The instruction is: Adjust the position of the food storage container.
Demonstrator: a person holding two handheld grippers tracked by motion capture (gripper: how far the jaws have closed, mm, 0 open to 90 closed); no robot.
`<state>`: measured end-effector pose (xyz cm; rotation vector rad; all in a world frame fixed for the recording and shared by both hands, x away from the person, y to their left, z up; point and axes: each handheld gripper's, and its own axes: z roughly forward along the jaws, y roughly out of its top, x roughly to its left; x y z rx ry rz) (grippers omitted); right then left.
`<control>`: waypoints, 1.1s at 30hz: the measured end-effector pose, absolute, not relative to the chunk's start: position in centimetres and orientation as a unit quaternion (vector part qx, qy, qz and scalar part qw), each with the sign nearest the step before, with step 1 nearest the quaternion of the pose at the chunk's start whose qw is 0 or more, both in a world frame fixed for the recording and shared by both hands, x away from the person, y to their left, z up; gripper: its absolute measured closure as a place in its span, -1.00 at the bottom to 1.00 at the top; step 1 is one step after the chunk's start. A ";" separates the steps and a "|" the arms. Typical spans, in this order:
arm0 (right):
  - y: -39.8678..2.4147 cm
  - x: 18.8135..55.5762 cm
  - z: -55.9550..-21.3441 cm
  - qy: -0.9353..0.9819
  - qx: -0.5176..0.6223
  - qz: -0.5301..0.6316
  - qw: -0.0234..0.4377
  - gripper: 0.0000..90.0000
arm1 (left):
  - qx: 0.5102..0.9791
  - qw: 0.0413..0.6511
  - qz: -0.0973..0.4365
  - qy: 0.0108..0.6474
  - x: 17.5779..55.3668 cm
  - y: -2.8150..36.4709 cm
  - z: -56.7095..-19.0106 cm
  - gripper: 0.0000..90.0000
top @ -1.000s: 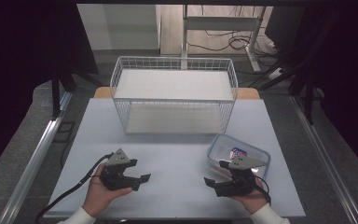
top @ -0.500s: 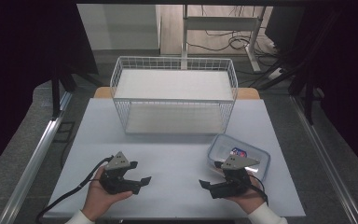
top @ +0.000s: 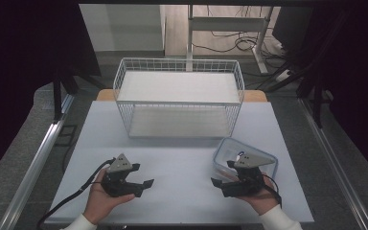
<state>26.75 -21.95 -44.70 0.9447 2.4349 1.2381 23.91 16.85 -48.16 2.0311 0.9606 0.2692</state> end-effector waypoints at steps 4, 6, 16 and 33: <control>-22.5 27.5 -43.4 0.833 0.331 0.422 0.135 -0.57 | 0.807 0.432 0.107 0.389 23.8 16.9 -48.0 -0.51; -22.5 28.1 -42.8 0.838 0.333 0.409 0.139 -0.56 | 0.805 0.433 0.109 0.390 23.7 17.0 -47.9 -0.52; -24.5 34.2 -40.1 0.833 0.368 0.383 0.156 -0.34 | 0.803 0.436 0.114 0.391 23.6 17.1 -47.8 -0.52; -27.4 43.1 -42.9 0.854 0.432 0.263 0.124 0.90 | 0.799 0.439 0.130 0.389 23.3 17.2 -47.6 -0.52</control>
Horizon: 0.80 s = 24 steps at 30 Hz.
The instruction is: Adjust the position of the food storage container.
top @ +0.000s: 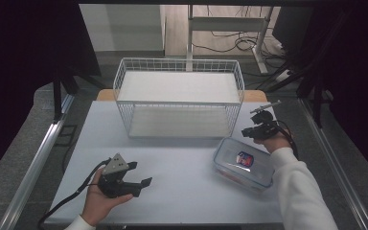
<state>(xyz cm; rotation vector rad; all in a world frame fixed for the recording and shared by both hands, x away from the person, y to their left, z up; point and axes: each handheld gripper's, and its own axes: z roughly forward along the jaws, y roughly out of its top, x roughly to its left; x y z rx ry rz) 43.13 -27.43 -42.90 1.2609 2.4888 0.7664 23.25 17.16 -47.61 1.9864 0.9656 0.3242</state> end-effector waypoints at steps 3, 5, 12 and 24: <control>-26.8 43.5 -43.6 0.864 0.419 0.250 0.122 0.97 | 0.803 0.435 0.127 0.388 23.3 17.0 -47.8 -0.52; -26.3 43.6 -44.0 0.872 0.408 0.241 0.123 0.98 | 0.804 0.432 0.126 0.388 23.4 16.9 -47.9 -0.52; -25.0 43.4 -45.2 0.893 0.382 0.198 0.132 0.98 | 0.800 0.440 0.136 0.384 23.2 17.0 -47.8 -0.52; -21.2 41.0 -45.5 0.925 0.307 0.198 0.107 0.98 | 0.807 0.429 0.126 0.386 23.2 16.6 -48.2 -0.52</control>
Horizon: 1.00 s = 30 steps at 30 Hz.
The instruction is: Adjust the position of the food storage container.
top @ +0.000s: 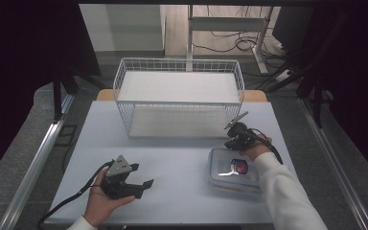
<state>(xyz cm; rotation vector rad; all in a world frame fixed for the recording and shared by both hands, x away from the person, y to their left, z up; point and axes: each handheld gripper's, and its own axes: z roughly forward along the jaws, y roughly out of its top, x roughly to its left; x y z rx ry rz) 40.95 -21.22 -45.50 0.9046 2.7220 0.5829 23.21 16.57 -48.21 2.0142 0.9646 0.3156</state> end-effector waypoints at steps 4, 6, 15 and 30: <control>-20.7 40.4 -45.6 0.929 0.296 0.200 0.102 0.98 | 0.807 0.427 0.127 0.388 23.2 16.6 -48.3 -0.52; -20.5 40.2 -45.7 0.930 0.291 0.199 0.108 0.98 | 0.807 0.426 0.128 0.388 23.2 16.6 -48.3 -0.52; -24.4 37.6 -43.1 0.882 0.340 0.288 0.153 0.98 | 0.803 0.426 0.126 0.396 23.3 17.0 -48.3 -0.53; -36.0 30.5 -45.1 0.788 0.503 0.307 0.177 0.98 | 0.805 0.419 0.116 0.404 24.2 17.1 -48.8 -0.53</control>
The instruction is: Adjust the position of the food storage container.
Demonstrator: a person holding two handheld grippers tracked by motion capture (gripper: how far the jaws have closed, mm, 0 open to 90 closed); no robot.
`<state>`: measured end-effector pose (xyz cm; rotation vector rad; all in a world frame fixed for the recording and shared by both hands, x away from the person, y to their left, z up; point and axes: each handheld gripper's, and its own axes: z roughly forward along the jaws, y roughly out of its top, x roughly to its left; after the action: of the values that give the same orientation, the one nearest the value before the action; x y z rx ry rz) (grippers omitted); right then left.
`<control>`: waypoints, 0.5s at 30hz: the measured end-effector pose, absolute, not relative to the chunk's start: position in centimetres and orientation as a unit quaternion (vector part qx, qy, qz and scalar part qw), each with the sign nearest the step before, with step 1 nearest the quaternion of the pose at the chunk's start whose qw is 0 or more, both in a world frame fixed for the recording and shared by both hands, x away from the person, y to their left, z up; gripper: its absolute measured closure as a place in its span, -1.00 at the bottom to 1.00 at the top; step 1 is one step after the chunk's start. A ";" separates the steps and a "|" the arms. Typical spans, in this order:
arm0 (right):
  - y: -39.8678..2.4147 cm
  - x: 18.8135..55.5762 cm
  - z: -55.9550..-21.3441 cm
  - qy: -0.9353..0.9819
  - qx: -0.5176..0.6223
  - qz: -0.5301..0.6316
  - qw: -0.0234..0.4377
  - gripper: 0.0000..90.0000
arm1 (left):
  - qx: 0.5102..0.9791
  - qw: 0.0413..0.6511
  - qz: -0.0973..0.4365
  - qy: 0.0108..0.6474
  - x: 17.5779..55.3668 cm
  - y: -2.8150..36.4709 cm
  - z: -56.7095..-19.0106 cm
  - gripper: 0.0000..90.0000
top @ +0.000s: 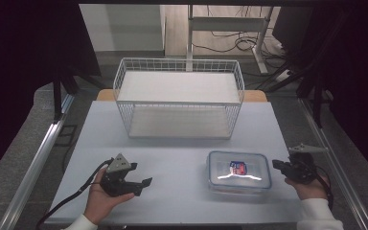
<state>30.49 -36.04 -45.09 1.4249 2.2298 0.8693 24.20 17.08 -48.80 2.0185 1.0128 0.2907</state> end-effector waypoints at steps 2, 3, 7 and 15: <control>-36.1 30.6 -45.8 0.790 0.509 0.296 0.172 0.98 | 0.804 0.421 0.113 0.405 24.3 17.0 -48.8 -0.53; -36.1 30.6 -45.8 0.790 0.509 0.296 0.172 0.98 | 0.804 0.421 0.112 0.405 24.3 17.0 -48.9 -0.53; -35.8 31.0 -46.7 0.799 0.510 0.278 0.158 0.98 | 0.807 0.419 0.114 0.401 24.2 17.0 -48.9 -0.53; -34.2 31.4 -47.7 0.824 0.490 0.238 0.153 0.98 | 0.811 0.414 0.114 0.398 23.9 17.1 -48.9 -0.54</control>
<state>31.43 -34.17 -47.71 1.4063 2.3635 0.6822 23.92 17.07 -48.91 2.0371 1.0010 0.2860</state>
